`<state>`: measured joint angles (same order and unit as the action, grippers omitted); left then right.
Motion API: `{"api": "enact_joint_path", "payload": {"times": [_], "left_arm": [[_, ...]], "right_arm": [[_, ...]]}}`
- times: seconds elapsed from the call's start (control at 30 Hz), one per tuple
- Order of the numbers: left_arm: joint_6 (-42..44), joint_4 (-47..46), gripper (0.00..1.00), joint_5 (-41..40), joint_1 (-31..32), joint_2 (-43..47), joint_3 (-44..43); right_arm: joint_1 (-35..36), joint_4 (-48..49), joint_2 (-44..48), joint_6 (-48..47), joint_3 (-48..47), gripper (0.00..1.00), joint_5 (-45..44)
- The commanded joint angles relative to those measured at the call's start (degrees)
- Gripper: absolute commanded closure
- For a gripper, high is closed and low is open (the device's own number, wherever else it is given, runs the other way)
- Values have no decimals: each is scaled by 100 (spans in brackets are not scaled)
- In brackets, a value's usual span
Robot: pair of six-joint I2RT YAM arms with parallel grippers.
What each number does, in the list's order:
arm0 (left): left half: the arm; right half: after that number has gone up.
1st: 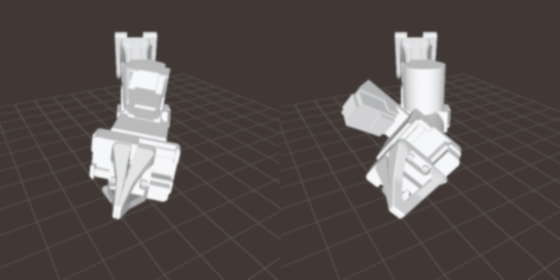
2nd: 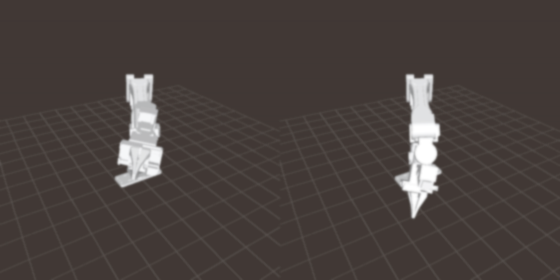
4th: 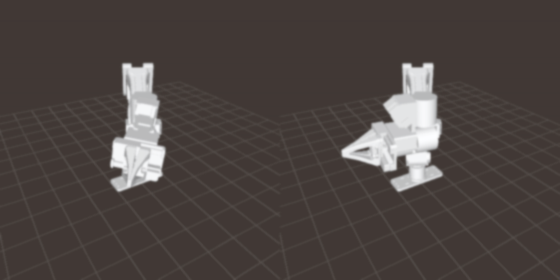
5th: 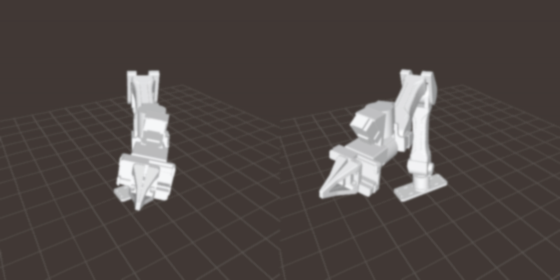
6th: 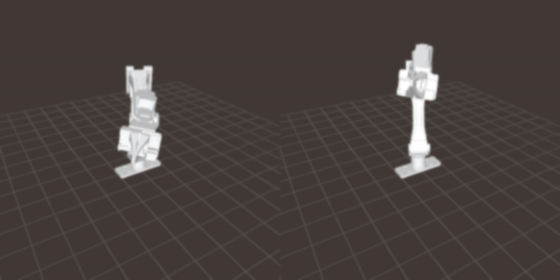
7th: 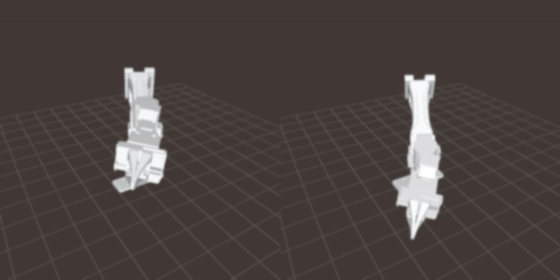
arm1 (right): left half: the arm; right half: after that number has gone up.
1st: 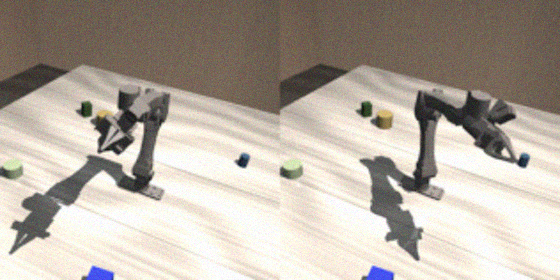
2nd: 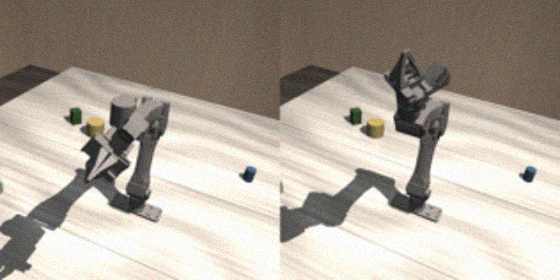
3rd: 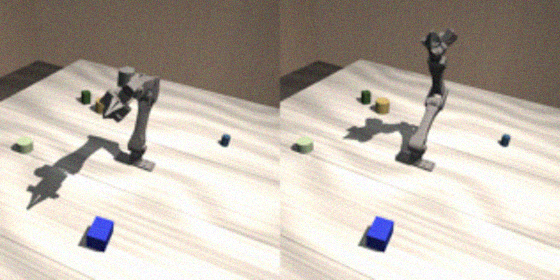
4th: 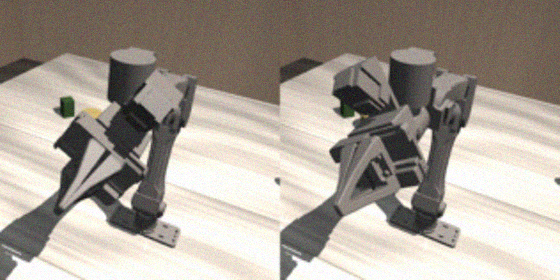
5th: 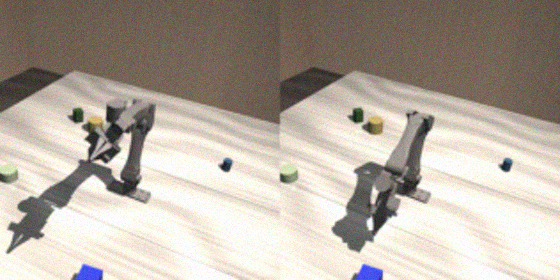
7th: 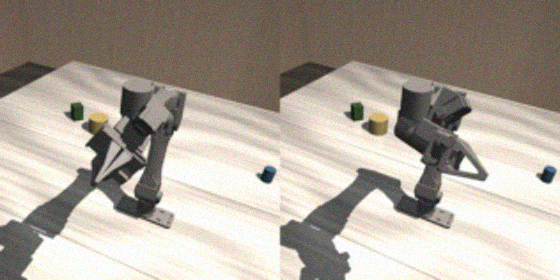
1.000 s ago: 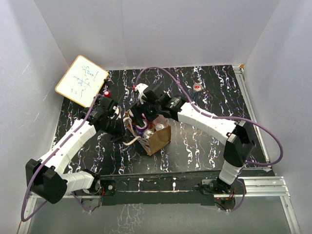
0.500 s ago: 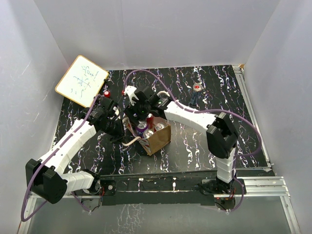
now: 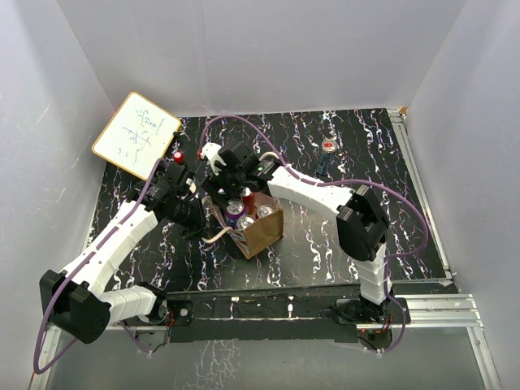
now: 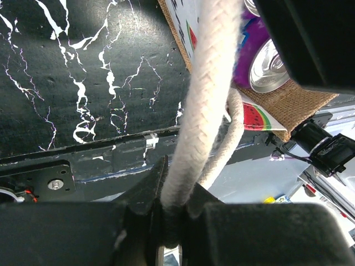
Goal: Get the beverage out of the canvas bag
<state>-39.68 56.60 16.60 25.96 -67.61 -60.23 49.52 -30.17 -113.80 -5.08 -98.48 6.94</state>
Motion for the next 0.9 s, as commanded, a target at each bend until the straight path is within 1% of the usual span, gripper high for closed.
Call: {"api": "enact_joint_path", "payload": {"times": [0.0,0.13,0.33,0.47,0.57,0.67,0.87], "left_arm": [[-19,302,100,56,-29,72,-41],[-13,293,100,8,-29,170,10],[-35,359,100,37,-34,202,-17],[-6,299,100,45,-29,227,12],[8,280,100,36,-29,196,-16],[66,325,100,42,-29,119,-137],[40,202,100,53,-29,129,-45]], "right_arm": [[-5,407,-202,-160,-111,16,-403],[-6,487,-363,-189,-111,16,-467],[-4,344,-615,-54,-366,16,-438],[-6,342,-643,34,-313,17,-649],[-3,328,-664,40,-203,15,-758],[-4,263,-736,-15,-274,14,-829],[-6,232,-853,113,-268,14,-838]]}}
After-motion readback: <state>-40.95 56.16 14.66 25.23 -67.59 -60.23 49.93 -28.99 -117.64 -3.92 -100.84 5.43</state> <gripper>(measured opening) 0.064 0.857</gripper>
